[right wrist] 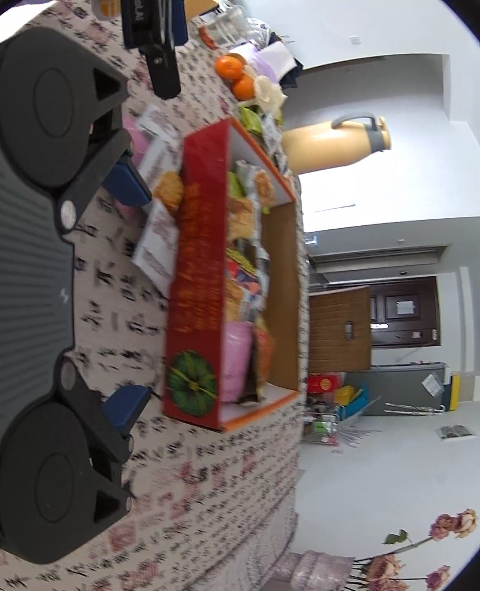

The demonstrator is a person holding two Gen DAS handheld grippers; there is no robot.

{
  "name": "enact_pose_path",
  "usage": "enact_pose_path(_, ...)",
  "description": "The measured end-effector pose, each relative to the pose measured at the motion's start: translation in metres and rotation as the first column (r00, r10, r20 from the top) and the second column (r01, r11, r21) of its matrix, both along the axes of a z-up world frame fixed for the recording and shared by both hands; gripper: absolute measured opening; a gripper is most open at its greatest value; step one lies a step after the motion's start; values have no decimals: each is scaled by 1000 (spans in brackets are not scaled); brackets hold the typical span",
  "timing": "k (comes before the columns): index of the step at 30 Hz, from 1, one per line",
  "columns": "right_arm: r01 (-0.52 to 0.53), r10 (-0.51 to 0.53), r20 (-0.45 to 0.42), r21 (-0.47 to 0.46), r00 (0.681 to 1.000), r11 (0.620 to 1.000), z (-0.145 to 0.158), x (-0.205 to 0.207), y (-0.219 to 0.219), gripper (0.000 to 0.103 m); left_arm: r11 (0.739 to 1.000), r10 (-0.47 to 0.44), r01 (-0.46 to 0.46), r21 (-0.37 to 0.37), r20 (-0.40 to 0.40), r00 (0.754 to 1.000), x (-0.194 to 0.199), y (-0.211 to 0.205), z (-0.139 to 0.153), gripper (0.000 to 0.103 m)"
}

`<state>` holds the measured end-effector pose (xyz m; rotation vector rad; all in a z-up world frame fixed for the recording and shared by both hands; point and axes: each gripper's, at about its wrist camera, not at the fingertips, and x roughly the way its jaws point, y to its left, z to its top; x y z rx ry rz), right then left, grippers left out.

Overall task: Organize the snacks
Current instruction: 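Move both tools back over the remaining snacks beside the box, then grasp a white packet with the right tool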

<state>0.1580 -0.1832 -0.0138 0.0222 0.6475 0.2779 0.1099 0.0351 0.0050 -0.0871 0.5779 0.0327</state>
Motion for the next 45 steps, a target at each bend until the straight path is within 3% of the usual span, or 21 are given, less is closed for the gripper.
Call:
enact_pose_path(7, -53, 53, -44, -5, 998, 999, -16, -6, 24, 103, 1000, 0, 1, 8, -34, 999, -7, 7, -14, 103)
enact_pose_path(14, -12, 12, -15, -9, 1000, 1000, -8, 1, 32, 103, 1000, 10, -10, -1, -42, 999, -8, 15, -16, 103)
enact_pose_path(21, 37, -37, 7, 7, 999, 999, 4, 35, 39, 103, 1000, 10, -11, -2, -44, 999, -7, 16, -16, 103)
enact_pose_path(26, 65, -66, -21, -53, 998, 997, -6, 68, 57, 101, 1000, 29, -29, 1, -41, 999, -10, 20, -14, 103)
enact_pose_path(35, 68, -73, -107, -50, 992, 996, -32, 82, 59, 77, 999, 53, -53, 3, -41, 998, -13, 28, -11, 103)
enact_pose_path(37, 51, -54, -118, -30, 992, 998, -32, 81, 55, 56, 999, 53, -53, 1, -46, 998, -12, 28, -11, 103)
enact_pose_path(45, -3, 1, -118, -13, 993, 1000, -35, 70, 48, 48, 999, 51, -51, 4, -50, 997, -12, 24, -12, 103)
